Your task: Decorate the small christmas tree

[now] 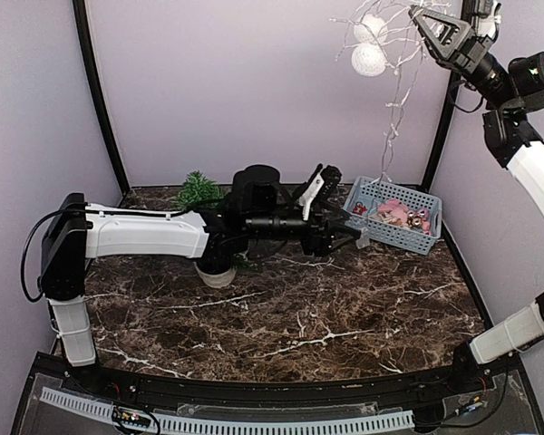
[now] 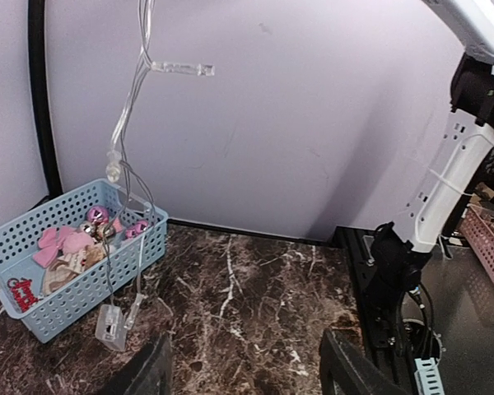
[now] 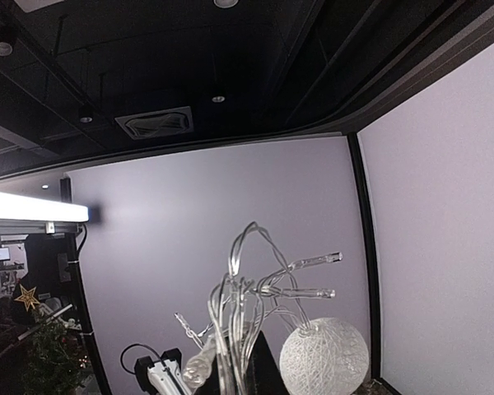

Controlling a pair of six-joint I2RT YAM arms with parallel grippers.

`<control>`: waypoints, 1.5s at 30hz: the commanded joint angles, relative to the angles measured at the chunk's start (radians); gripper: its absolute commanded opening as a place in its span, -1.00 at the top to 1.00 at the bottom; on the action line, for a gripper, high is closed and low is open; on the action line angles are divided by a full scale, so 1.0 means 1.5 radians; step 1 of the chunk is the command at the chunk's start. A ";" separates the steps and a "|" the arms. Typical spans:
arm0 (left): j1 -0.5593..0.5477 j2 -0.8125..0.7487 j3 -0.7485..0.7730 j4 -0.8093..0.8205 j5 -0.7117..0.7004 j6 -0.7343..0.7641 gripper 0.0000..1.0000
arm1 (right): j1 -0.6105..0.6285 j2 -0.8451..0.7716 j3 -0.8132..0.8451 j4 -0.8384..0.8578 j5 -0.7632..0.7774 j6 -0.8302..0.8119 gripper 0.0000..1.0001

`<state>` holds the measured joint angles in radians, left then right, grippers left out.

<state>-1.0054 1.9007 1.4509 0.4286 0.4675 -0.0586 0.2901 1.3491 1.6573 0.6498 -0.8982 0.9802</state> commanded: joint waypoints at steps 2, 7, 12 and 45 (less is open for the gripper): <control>0.001 0.004 0.023 -0.039 -0.098 0.035 -0.23 | 0.007 -0.024 -0.004 0.035 -0.005 -0.008 1.00; 0.001 0.007 -0.013 -0.045 -0.191 0.048 -0.23 | 0.008 -0.026 -0.005 0.045 -0.003 -0.004 1.00; 0.001 0.009 -0.081 0.011 -0.207 0.026 -0.33 | 0.013 -0.021 -0.001 0.070 -0.006 0.014 1.00; -0.066 0.139 0.026 0.120 -0.235 0.016 -0.62 | 0.018 -0.065 -0.014 0.039 -0.007 -0.011 1.00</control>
<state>-1.1042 2.1452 1.5211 0.6231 0.3542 -0.0490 0.3107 1.2648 1.6398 0.6865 -0.9066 0.9752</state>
